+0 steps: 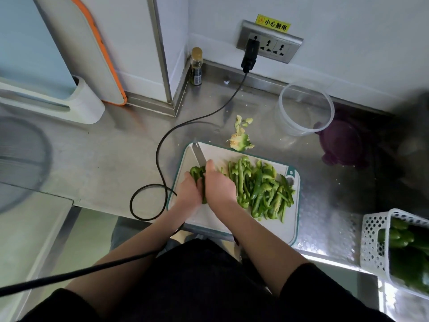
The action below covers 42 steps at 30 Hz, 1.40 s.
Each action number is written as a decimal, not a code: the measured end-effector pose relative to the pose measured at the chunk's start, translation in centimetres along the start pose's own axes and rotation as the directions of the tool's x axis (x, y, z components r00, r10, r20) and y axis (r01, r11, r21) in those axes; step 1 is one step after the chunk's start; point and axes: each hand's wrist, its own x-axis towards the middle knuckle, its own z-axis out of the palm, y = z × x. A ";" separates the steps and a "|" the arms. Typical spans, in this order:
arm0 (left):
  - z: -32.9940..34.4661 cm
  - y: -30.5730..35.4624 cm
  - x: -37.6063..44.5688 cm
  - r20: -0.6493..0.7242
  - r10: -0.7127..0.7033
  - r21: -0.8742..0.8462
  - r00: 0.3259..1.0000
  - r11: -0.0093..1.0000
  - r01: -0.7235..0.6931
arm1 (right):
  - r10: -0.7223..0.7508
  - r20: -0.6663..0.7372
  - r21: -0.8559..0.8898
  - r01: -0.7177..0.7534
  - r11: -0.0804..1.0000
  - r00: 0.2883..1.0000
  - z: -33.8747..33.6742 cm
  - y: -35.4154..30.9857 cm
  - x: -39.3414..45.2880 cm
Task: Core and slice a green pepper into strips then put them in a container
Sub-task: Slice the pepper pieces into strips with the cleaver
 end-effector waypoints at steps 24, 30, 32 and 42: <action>-0.3 1.1 0.8 0.116 0.129 0.104 0.985 0.985 -0.141 | 0.205 -0.194 0.409 -0.111 0.906 0.959 -1.0 6.3 -2.7; -0.2 1.1 1.1 0.058 0.109 0.159 0.992 0.980 -0.117 | 0.183 -0.126 0.415 -0.116 0.902 0.975 -1.1 6.1 -3.0; -0.1 1.2 0.9 0.054 0.114 0.176 0.992 0.977 -0.121 | 0.163 -0.096 0.410 -0.110 0.905 0.982 -0.9 5.8 -3.1; 0.1 1.0 1.2 0.054 0.086 0.135 0.995 0.986 -0.093 | 0.089 -0.070 0.349 -0.059 0.935 0.994 0.3 4.4 -2.6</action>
